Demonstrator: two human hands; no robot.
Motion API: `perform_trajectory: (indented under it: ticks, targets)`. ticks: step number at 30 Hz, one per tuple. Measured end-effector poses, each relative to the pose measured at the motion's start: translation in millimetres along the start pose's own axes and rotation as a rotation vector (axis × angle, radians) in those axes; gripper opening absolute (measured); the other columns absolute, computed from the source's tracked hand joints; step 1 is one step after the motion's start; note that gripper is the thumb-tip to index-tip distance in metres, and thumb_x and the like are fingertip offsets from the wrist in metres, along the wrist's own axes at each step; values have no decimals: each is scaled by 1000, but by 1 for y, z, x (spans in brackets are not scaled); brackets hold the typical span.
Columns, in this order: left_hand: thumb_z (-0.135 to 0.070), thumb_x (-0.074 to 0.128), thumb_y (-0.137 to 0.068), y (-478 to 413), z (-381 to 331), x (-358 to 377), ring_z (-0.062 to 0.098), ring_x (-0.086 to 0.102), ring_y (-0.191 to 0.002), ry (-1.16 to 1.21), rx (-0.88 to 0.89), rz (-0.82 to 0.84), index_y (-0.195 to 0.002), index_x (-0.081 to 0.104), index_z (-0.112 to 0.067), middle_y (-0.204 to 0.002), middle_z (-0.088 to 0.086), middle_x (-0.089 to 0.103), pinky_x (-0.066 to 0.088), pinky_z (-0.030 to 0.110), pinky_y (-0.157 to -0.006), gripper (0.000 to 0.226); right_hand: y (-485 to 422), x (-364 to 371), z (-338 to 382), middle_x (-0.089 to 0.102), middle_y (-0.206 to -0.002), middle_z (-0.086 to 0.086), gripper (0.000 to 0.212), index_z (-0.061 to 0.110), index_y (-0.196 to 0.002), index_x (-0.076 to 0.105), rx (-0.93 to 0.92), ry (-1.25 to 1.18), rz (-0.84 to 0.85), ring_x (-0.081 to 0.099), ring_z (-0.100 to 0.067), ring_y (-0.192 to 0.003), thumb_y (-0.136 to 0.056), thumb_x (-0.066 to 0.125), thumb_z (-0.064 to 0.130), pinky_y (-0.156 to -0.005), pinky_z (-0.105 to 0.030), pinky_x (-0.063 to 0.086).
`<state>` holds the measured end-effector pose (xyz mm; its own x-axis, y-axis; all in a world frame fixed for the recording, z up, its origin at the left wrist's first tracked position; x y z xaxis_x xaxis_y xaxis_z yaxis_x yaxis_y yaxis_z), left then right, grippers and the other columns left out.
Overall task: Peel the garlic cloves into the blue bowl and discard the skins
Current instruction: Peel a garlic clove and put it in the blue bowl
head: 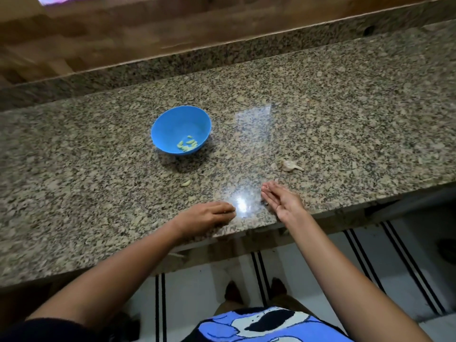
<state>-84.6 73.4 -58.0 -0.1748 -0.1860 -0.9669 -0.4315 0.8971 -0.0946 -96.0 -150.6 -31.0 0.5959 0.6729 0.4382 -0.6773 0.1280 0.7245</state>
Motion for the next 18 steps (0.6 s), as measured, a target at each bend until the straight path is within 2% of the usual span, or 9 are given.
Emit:
perform_trajectory:
  ticks: [2, 4, 7, 9, 10, 12, 15, 17, 18]
  targets:
    - [-20, 40, -98, 5, -3, -3, 23, 65, -92, -53, 13, -121, -100, 71, -6, -102, 10, 69, 55, 30, -77, 34, 1, 2, -6, 68, -76, -14, 24, -9, -110, 56, -12, -22, -6, 69, -15, -60, -87, 57, -2, -60, -23, 58]
    - [-9, 62, -86, -6, -10, -7, 22, 68, -80, 28, -138, -184, -91, 72, -6, -91, 10, 71, 58, 34, -69, 12, 2, 0, -8, 69, -73, -13, 25, -9, -110, 57, -36, -35, -26, 69, -14, -60, -86, 58, -1, -61, -23, 58]
    - [-7, 63, -87, -40, -10, -19, 18, 66, -80, 391, -708, -349, -95, 71, -6, -90, 7, 70, 58, 35, -75, 12, 5, -7, -8, 68, -85, -16, 26, -8, -109, 58, -79, -47, -76, 70, -15, -64, -85, 61, 1, -63, -24, 58]
    - [-4, 56, -91, -65, -10, -22, 12, 61, -79, 470, -935, -379, -102, 69, -6, -98, 8, 70, 53, 21, -72, 18, 8, -10, -7, 68, -85, -16, 27, -8, -110, 58, -119, -75, -118, 69, -16, -66, -85, 61, 1, -63, -24, 58]
    - [-2, 52, -92, -74, -12, -21, 9, 57, -79, 426, -965, -344, -103, 69, -5, -102, 8, 69, 47, 16, -70, 20, 9, -11, -6, 68, -84, -15, 27, -8, -110, 58, -134, -86, -138, 69, -15, -65, -84, 61, 1, -63, -23, 58]
    - [-3, 47, -95, -82, -21, -15, 8, 49, -84, 323, -938, -265, -102, 67, -6, -106, 5, 63, 40, 16, -73, 21, 10, -14, -4, 67, -84, -15, 27, -8, -110, 59, -152, -108, -162, 69, -14, -61, -84, 62, 0, -61, -23, 58]
    - [-15, 41, -99, -79, -44, 2, 10, 47, -91, 310, -815, -227, -106, 58, -7, -108, 4, 53, 45, 21, -80, 20, 11, -20, 1, 69, -75, -13, 25, -10, -108, 59, -162, -147, -185, 68, -12, -55, -85, 61, 0, -60, -23, 58]
    - [-19, 36, -102, -80, -58, 13, 9, 43, -100, 371, -726, -222, -124, 49, -5, -121, 6, 48, 43, 26, -95, 29, 12, -25, 4, 69, -70, -12, 24, -10, -107, 58, -160, -168, -195, 68, -12, -55, -85, 60, -1, -60, -23, 58]
    - [-21, 33, -103, -84, -60, 18, 11, 39, -113, 393, -715, -214, -136, 39, -5, -134, 8, 41, 34, 27, -108, 38, 13, -27, 5, 68, -72, -12, 23, -9, -108, 58, -161, -172, -195, 68, -13, -57, -86, 59, -1, -60, -22, 58]
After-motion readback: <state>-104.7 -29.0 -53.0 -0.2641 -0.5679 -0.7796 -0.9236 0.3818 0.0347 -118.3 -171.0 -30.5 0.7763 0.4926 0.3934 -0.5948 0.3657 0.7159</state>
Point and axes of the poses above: each hand's wrist, its own y-axis away from the middle knuckle, its own x-axis out of the palm, z = x × y, the point moved 1 cm from there along -y, towards the middle knuckle
